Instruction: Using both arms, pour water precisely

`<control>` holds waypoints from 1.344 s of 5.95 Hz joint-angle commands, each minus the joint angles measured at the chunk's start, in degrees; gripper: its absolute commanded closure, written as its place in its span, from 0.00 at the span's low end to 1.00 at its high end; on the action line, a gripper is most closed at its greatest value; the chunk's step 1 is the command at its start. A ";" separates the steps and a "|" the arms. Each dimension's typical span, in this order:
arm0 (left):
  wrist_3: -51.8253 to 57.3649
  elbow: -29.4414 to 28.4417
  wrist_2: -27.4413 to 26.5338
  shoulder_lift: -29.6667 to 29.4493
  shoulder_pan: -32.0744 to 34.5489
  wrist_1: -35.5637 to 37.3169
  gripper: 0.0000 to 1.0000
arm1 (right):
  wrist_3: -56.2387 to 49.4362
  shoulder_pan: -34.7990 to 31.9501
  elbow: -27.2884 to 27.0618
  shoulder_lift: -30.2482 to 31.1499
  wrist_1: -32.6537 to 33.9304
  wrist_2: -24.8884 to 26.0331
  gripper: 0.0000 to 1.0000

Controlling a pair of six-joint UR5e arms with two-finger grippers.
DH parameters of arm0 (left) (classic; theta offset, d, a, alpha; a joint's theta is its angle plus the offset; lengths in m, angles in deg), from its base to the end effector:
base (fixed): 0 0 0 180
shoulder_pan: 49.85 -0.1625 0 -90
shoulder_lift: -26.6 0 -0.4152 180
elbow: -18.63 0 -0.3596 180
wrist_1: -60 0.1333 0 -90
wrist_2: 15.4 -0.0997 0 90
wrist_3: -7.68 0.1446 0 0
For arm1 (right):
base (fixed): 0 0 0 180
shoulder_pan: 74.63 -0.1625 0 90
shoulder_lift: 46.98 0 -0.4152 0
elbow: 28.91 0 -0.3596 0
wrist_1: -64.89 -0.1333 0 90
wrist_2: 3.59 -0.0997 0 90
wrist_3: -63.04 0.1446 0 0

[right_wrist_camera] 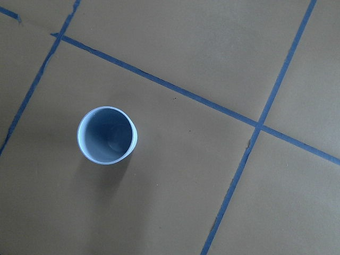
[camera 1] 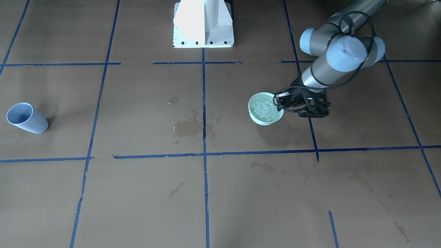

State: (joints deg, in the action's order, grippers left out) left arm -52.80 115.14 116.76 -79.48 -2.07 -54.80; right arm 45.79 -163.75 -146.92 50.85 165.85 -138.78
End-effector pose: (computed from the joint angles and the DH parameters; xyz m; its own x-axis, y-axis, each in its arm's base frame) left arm 0.3719 -0.4638 0.4225 0.5028 -0.0106 -0.8643 -0.0353 0.9988 -0.0328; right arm 0.0246 -0.3961 0.5344 0.6668 -0.4116 0.6213 0.2229 0.9057 0.3607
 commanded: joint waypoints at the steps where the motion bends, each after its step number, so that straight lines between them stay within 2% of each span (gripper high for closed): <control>1: 11.38 -0.17 5.02 7.08 6.42 -1.12 1.00 | 0.02 0.00 -0.03 0.00 0.03 0.02 0.00; 3: 23.25 -2.53 8.02 11.05 12.93 -0.69 1.00 | 0.02 0.00 -0.03 -0.09 0.03 -0.07 0.00; 5: 33.11 -9.46 9.97 12.56 17.08 -1.03 1.00 | 0.02 0.00 -0.03 -0.09 0.03 -0.16 0.00; 8: 33.15 -11.60 11.64 12.65 17.00 -0.86 1.00 | 0.02 0.00 -0.03 -0.09 -0.06 -0.16 0.00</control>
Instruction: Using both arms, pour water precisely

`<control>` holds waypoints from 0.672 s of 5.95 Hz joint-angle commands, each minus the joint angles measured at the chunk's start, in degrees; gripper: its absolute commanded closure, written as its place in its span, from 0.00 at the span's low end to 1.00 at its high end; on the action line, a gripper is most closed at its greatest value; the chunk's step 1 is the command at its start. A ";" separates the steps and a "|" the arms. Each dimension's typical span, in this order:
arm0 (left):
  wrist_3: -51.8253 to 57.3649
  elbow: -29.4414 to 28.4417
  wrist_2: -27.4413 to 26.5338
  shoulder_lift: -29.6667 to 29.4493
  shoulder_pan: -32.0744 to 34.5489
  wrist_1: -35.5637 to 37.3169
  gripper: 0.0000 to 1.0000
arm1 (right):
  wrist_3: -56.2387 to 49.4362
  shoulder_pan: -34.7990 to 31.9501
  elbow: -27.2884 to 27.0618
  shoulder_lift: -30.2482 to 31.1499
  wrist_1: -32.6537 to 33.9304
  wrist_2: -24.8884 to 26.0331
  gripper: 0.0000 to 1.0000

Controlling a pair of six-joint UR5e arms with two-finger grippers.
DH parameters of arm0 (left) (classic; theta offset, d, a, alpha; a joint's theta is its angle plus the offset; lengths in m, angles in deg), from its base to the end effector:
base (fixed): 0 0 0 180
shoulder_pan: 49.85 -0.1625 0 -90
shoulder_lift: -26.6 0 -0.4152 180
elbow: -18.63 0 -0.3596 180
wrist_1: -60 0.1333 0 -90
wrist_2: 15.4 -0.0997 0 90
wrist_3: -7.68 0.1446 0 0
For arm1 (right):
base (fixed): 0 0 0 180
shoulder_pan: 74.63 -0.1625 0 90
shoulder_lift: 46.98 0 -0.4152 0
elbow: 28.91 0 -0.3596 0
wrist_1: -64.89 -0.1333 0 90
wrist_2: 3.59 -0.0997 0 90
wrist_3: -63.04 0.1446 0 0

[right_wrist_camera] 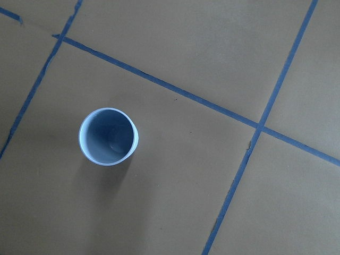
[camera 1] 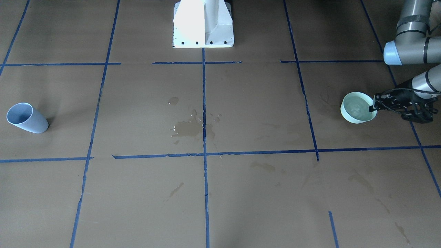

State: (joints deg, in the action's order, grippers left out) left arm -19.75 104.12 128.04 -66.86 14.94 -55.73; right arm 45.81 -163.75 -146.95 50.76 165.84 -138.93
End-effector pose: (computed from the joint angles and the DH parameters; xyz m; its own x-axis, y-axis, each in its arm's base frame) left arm 0.2022 -0.4698 0.6202 0.5298 0.1158 -0.8402 -0.1611 0.9863 0.0344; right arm 0.0244 -0.3967 0.5333 0.6651 -0.4129 0.6222 0.2221 0.9049 0.3631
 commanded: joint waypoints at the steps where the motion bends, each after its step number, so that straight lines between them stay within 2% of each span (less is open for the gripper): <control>1: 0.09 -1.19 0.35 0.12 -0.02 -0.02 1.00 | 0.09 0.00 0.00 0.00 0.04 0.00 0.00; 4: 1.59 -4.00 0.26 0.12 -0.10 -0.20 0.96 | 0.09 0.00 0.00 0.00 0.04 -0.09 0.00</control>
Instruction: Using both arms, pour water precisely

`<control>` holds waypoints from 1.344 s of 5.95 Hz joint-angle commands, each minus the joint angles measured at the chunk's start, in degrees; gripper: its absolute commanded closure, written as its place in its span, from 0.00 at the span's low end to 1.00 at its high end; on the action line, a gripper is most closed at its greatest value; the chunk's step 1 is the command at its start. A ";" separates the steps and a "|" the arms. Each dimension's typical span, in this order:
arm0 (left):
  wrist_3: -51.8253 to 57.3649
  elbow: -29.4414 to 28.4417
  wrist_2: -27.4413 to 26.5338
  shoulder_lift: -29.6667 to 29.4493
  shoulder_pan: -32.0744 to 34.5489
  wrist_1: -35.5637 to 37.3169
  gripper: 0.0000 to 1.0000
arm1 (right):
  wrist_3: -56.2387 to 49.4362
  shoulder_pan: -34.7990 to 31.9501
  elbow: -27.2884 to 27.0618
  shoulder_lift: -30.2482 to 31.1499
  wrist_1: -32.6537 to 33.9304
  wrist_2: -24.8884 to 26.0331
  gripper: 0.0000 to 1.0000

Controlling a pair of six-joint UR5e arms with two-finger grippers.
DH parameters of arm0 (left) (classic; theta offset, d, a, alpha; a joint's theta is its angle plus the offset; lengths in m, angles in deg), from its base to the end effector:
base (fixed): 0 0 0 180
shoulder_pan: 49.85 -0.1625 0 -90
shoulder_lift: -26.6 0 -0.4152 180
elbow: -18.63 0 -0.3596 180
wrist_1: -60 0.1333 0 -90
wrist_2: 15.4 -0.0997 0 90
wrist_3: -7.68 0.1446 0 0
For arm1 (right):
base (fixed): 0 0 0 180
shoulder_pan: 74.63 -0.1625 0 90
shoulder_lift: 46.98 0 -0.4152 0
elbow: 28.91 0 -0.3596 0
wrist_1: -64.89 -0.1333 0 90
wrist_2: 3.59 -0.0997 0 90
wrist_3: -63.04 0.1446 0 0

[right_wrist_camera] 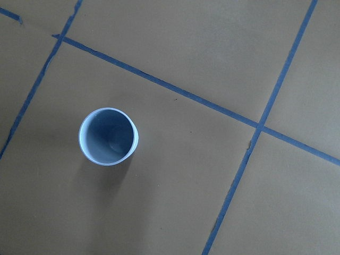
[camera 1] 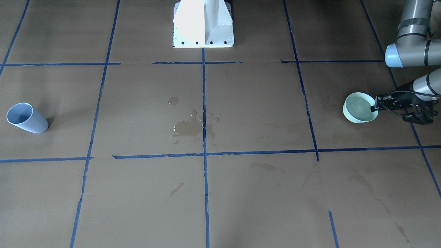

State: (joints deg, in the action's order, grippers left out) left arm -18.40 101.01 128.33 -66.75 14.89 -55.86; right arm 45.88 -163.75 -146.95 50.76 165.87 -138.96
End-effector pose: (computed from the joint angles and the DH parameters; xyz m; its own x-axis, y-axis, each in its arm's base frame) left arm 0.2013 -0.4657 0.6466 0.5413 0.0980 -0.8351 -0.1768 0.9842 0.0009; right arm 0.0243 -0.3966 0.5333 0.6650 -0.4115 0.6232 0.2212 0.9056 0.3619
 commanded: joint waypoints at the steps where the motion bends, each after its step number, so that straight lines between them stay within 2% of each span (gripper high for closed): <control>1: 0.33 -1.07 -0.11 0.00 -0.05 -0.07 0.92 | 0.02 0.00 0.00 0.00 0.09 -0.06 0.00; 2: 0.33 -1.42 -0.11 0.00 -0.05 -0.15 0.85 | 0.02 0.00 0.00 0.00 0.09 0.02 0.00; 3: 0.33 -1.51 -0.11 0.00 -0.05 -0.07 0.61 | 0.02 0.00 -0.26 0.00 0.18 -0.06 0.00; 5: 0.25 -1.16 -0.02 -0.17 0.56 -0.07 0.38 | 0.10 0.00 -0.26 0.00 0.35 0.02 0.00; 6: 0.25 -0.03 -0.02 -0.26 4.30 0.20 0.35 | 0.19 0.00 -0.18 -0.17 0.44 0.11 0.00; 7: 0.33 2.94 -0.11 -0.26 8.87 0.29 0.21 | 0.45 0.00 0.26 -0.09 0.53 0.55 0.00; 8: 0.33 5.84 -0.63 -0.09 12.74 0.46 0.00 | 0.46 0.00 0.79 0.00 0.53 0.73 0.00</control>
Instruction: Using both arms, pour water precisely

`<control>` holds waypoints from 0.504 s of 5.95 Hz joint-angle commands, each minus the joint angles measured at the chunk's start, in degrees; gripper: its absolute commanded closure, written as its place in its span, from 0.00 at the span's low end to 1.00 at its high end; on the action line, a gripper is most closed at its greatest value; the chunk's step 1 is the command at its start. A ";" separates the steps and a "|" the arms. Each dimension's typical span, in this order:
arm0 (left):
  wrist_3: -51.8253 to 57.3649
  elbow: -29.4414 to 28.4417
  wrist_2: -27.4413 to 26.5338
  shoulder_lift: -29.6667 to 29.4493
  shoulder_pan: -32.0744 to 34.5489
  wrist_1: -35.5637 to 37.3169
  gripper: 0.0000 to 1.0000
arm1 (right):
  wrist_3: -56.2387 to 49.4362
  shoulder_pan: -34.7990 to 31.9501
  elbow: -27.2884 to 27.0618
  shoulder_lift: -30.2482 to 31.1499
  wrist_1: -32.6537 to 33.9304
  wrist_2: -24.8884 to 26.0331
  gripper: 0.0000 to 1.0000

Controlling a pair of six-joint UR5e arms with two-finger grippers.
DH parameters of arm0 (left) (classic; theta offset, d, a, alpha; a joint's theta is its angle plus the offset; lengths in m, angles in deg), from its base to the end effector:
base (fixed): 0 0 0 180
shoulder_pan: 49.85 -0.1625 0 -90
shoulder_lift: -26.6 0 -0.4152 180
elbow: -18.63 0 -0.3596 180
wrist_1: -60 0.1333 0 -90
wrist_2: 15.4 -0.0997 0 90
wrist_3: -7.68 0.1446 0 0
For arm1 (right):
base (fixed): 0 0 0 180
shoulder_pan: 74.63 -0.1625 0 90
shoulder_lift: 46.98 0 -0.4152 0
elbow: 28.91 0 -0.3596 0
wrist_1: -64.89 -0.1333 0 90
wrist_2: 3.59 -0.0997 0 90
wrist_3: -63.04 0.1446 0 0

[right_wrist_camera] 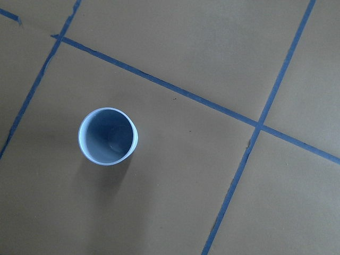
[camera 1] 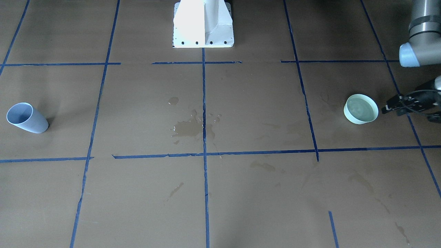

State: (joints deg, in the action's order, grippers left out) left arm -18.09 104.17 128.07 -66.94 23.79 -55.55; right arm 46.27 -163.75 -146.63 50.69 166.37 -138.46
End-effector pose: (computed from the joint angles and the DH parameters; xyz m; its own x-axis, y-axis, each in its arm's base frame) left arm 0.1277 -0.4958 0.6194 0.5407 0.0612 -0.8390 -0.0233 0.9981 0.0577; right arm 0.0252 -0.3967 0.5372 0.6726 -0.3963 0.6250 0.2185 0.9132 0.3440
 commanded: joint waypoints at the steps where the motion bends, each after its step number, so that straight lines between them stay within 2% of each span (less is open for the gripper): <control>1: 0.28 3.23 -0.56 0.63 5.28 0.33 0.00 | 0.07 0.00 0.91 0.16 0.03 0.23 0.00; 2: 6.20 3.24 -1.51 1.51 7.73 2.33 0.00 | 0.07 0.00 1.26 0.24 0.20 0.32 0.00; 3: 15.14 4.20 -5.96 1.52 9.84 8.88 0.00 | 0.07 0.00 1.44 0.07 1.51 1.10 0.00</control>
State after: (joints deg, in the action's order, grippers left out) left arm -10.39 107.62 125.35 -65.68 31.46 -51.56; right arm 46.33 -163.75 -145.43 50.84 166.96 -137.92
